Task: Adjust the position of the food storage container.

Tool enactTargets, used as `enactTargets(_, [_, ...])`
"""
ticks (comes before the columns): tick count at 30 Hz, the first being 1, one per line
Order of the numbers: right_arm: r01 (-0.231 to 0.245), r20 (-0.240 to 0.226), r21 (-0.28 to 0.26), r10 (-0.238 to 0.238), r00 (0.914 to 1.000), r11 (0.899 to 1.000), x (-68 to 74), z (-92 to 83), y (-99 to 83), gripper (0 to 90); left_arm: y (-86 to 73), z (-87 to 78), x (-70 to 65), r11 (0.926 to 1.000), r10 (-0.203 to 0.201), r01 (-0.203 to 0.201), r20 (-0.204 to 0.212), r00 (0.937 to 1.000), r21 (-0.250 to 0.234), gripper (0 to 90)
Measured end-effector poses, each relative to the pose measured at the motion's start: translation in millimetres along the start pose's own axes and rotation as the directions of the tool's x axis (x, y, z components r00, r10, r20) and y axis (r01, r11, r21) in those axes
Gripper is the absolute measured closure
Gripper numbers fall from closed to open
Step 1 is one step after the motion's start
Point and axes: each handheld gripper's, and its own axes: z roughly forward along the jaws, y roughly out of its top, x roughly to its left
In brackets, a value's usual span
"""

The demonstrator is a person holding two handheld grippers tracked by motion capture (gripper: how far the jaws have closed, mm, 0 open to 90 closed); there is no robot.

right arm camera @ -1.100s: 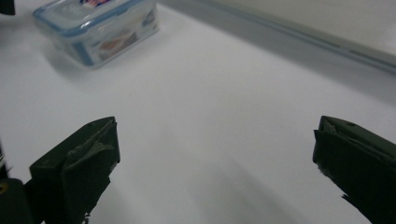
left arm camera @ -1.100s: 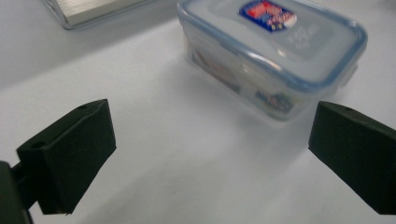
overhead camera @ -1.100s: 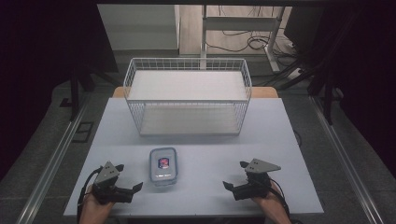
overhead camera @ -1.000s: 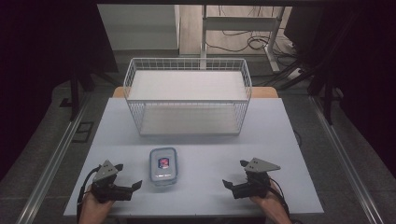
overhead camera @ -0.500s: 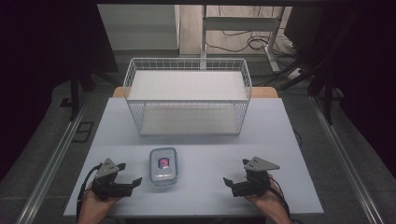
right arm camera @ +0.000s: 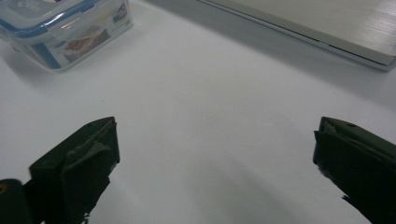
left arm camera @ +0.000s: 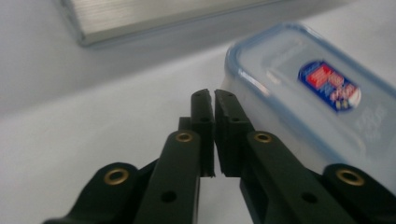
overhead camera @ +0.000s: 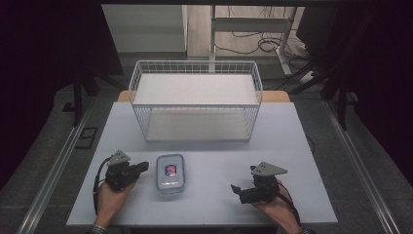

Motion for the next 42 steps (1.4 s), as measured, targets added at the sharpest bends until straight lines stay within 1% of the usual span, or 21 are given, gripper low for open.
enactTargets(1, [-0.007,-0.004,0.006,0.007,1.0000,1.000,0.2,0.0,1.2,4.3,6.8,9.2,-0.8,0.9999,-0.006,0.006,0.013,0.9999,0.015,89.7])
enactTargets(3, [-0.012,-0.001,0.008,0.012,0.9999,1.000,0.1,-0.5,1.6,5.4,12.4,18.9,-4.1,0.9993,0.005,-0.005,0.009,0.9999,0.037,89.8])
enactTargets(8, [-0.020,0.004,0.011,0.020,0.9998,1.000,-2.9,-2.8,1.2,6.7,20.6,30.4,-9.3,0.9983,0.018,-0.020,0.028,0.9994,0.056,89.9])
enactTargets(12, [-0.028,0.005,0.012,0.028,0.9996,1.000,-5.2,-2.7,1.3,7.4,31.7,47.3,-19.4,0.9958,0.040,-0.046,0.081,0.9959,0.079,89.9])
enactTargets(15, [-0.021,0.005,0.017,0.021,0.9998,1.000,-4.8,-1.9,1.3,8.2,40.5,61.0,-32.9,0.9904,0.080,-0.094,0.133,0.9879,0.102,89.9])
enactTargets(19, [-0.018,-0.004,0.036,0.018,0.9998,0.999,-4.6,0.3,-0.2,9.1,50.1,79.2,-58.5,0.9762,0.153,-0.178,0.184,0.9708,0.124,89.9])
enactTargets(22, [-0.021,-0.007,0.044,0.021,0.9998,0.999,-5.0,0.7,-0.6,9.7,52.2,80.5,-65.1,0.9710,0.182,-0.206,0.182,0.9663,0.121,89.8])
enactTargets(24, [-0.010,-0.021,0.048,0.011,0.9997,0.999,-6.2,-1.5,-1.0,10.2,51.1,68.5,-61.8,0.9706,0.199,-0.214,0.138,0.9702,0.109,89.7])
enactTargets(25, [-0.004,-0.024,0.049,0.006,0.9997,0.999,-6.3,-2.1,-0.9,10.3,49.4,61.6,-59.7,0.9734,0.195,-0.208,0.125,0.9728,0.097,89.2])
enactTargets(28, [-0.005,-0.019,0.049,0.006,0.9998,0.999,-6.8,-2.7,0.0,12.6,43.4,44.7,-54.1,0.9785,0.181,-0.190,0.105,0.9777,0.080,88.7])
enactTargets(29, [-0.006,-0.020,0.050,0.007,0.9998,0.999,-7.3,-2.0,1.2,16.9,33.6,27.6,-50.9,0.9837,0.162,-0.169,0.097,0.9820,0.062,88.6])
enactTargets(30, [-0.006,-0.020,0.050,0.007,0.9998,0.999,-7.3,-2.0,1.2,16.9,33.6,27.6,-50.9,0.9837,0.162,-0.169,0.097,0.9820,0.062,88.6])
enactTargets(31, [0.001,-0.016,0.044,0.000,0.9999,0.999,-6.4,-1.6,4.6,25.8,22.9,12.1,-49.9,0.9872,0.147,-0.152,0.087,0.9853,0.049,88.6])
enactTargets(32, [0.001,-0.016,0.044,0.000,0.9999,0.999,-6.4,-1.6,4.6,25.8,22.9,12.1,-49.9,0.9872,0.147,-0.152,0.087,0.9853,0.049,88.6])
enactTargets(33, [0.011,-0.023,0.033,-0.010,0.9997,0.999,-6.1,-1.7,9.4,39.9,10.7,-0.7,-51.3,0.9914,0.119,-0.123,0.089,0.9889,0.043,88.4])
enactTargets(35, [0.029,-0.061,0.025,-0.027,0.9978,0.999,-6.1,0.0,16.4,56.5,-1.9,-9.8,-55.0,0.9934,0.102,-0.106,0.094,0.9904,0.044,88.4])
enactTargets(38, [0.057,-0.090,0.031,-0.054,0.9945,0.998,-6.1,12.7,27.7,77.9,-13.1,-14.7,-60.2,0.9931,0.096,-0.102,0.104,0.9899,0.057,88.4])
enactTargets(39, [0.065,-0.092,0.040,-0.061,0.9939,0.997,-5.4,19.1,31.5,83.9,-20.3,-15.0,-65.5,0.9917,0.093,-0.102,0.113,0.9892,0.078,88.3])
enactTargets(40, [0.065,-0.092,0.040,-0.061,0.9939,0.997,-5.4,19.1,31.5,83.9,-20.3,-15.0,-65.5,0.9917,0.093,-0.102,0.113,0.9892,0.078,88.1])
enactTargets(41, [0.090,-0.107,0.055,-0.083,0.9908,0.994,-3.8,33.5,38.9,88.8,-22.5,-13.6,-68.0,0.9912,0.088,-0.099,0.120,0.9889,0.089,88.1])
enactTargets(42, [0.090,-0.107,0.055,-0.083,0.9908,0.994,-3.8,33.5,38.9,88.8,-23.6,-11.3,-70.3,0.9897,0.090,-0.103,0.126,0.9879,0.099,88.1])
